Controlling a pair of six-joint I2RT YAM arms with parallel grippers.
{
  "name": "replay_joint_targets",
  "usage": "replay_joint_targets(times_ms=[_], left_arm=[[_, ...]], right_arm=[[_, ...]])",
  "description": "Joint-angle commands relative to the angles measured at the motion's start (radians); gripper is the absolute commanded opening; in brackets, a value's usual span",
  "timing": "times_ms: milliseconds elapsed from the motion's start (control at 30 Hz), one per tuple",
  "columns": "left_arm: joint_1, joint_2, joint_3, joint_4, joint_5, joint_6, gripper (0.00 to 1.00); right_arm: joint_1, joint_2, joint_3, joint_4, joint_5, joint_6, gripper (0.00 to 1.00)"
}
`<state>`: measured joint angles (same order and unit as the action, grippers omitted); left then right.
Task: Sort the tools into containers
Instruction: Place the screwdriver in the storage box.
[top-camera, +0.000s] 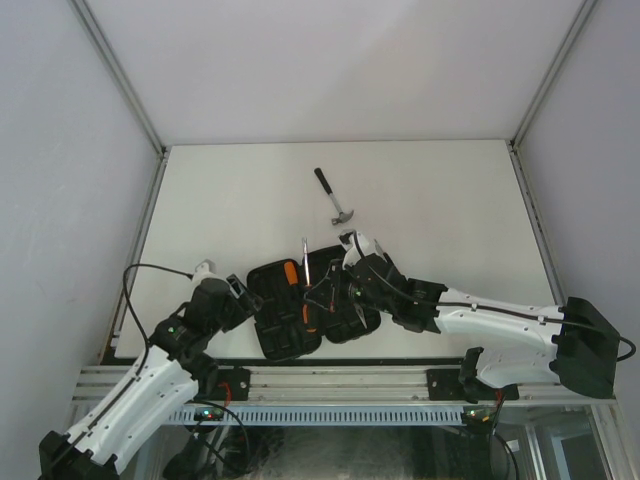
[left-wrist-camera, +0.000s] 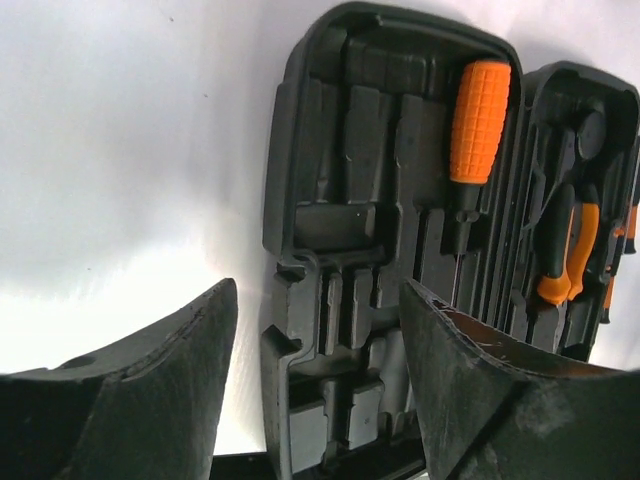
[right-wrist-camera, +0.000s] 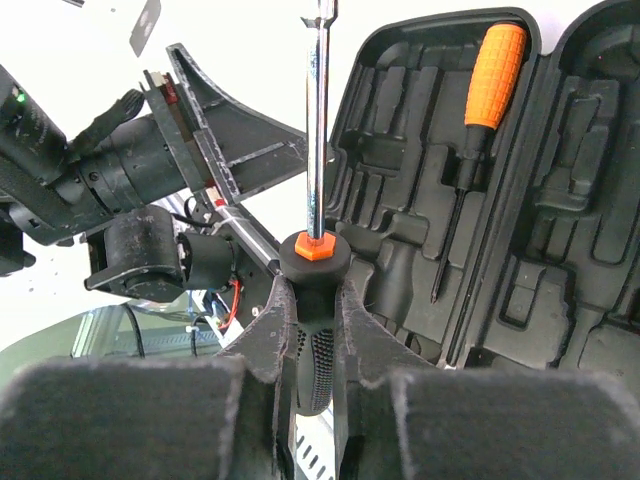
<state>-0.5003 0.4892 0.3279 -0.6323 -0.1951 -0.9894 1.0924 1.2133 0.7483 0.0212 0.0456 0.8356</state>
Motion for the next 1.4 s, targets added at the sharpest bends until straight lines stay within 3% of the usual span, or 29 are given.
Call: replay_joint_targets(times_ms=[0, 300, 567, 900, 1067, 1367], left_arm=[[0.008, 0.05, -0.034, 0.11, 0.085, -0.026, 0.68], [-0.033, 0.117, -0.05, 0.191, 0.177, -0.053, 0.6], [-0.183, 0.183, -0.061, 0.308, 0.14, -0.131, 0.6], [-0.194, 0.139, -0.003, 0.297, 0.027, -0.018, 0.61], [-0.192, 0.109, 0.057, 0.196, -0.066, 0.043, 0.68], [-0.192, 0.104, 0.072, 0.158, -0.083, 0.074, 0.67]], right_arm=[[-0.005, -0.028, 0.009, 0.043, 0.0, 0.013, 0.0], [-0.003, -0.026, 0.008, 0.04, 0.005, 0.013, 0.0], [-0.001, -0.034, 0.009, 0.016, 0.04, 0.013, 0.0], [-0.004, -0.075, 0.009, -0.099, 0.143, -0.012, 0.0], [-0.02, -0.05, 0.032, -0.16, 0.085, -0.071, 0.0], [-0.034, 0.138, 0.201, -0.303, -0.077, -0.185, 0.0]])
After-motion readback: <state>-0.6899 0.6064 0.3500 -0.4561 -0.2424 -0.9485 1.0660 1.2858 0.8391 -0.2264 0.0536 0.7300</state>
